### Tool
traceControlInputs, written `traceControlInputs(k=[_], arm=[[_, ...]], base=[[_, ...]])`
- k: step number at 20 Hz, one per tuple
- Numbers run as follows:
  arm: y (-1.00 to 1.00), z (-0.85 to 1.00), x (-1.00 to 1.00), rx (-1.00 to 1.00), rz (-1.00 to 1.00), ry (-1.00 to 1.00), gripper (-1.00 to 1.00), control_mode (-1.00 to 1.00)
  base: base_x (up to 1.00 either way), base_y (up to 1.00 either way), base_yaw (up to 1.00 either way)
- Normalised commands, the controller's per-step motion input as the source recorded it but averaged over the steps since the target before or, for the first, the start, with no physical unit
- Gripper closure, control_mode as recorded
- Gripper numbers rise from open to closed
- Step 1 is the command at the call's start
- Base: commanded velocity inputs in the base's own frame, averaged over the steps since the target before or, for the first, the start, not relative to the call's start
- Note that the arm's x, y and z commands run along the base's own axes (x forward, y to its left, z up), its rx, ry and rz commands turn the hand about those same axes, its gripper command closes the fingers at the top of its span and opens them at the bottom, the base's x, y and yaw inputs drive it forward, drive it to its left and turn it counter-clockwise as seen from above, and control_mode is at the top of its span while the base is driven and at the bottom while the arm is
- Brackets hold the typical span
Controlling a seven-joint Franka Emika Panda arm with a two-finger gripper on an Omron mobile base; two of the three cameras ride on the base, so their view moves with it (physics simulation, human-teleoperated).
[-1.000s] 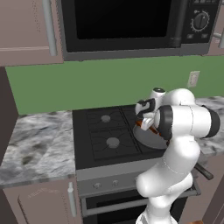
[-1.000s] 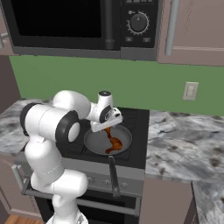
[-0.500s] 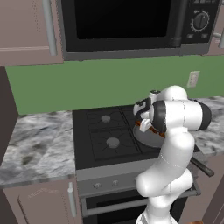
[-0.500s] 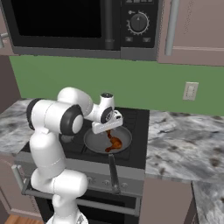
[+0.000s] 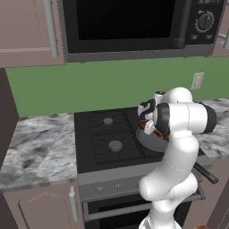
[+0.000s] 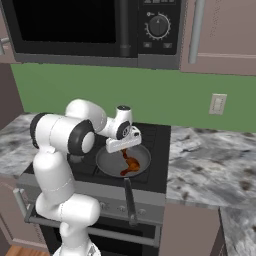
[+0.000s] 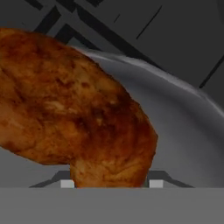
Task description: Take the chicken drumsticks from the pan and place one on each plate on the dining counter.
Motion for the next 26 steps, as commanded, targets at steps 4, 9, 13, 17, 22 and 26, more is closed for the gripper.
traceControlInputs(k=[4, 9, 13, 17, 22, 26], arm=[[-0.08, 0.07, -0.21, 0.0, 0.0, 0.06, 1.0, -1.0], [-0.1, 0.61, -0.35, 0.03, 0.0, 0.09, 1.0, -1.0], [0.03, 0.7, -0.52, 0.01, -0.08, 0.01, 1.0, -1.0], [0.15, 0.63, -0.51, 0.0, -0.06, 0.0, 1.0, -1.0], [0.12, 0.48, -0.59, 0.0, -0.07, 0.0, 1.0, -1.0], [0.08, 0.35, -0.52, 0.0, -0.1, 0.0, 1.0, -1.0]], base=[[0.0, 0.0, 0.0], [0.0, 0.0, 0.0], [0.0, 0.0, 0.0], [0.0, 0.0, 0.0], [0.0, 0.0, 0.0], [0.0, 0.0, 0.0]])
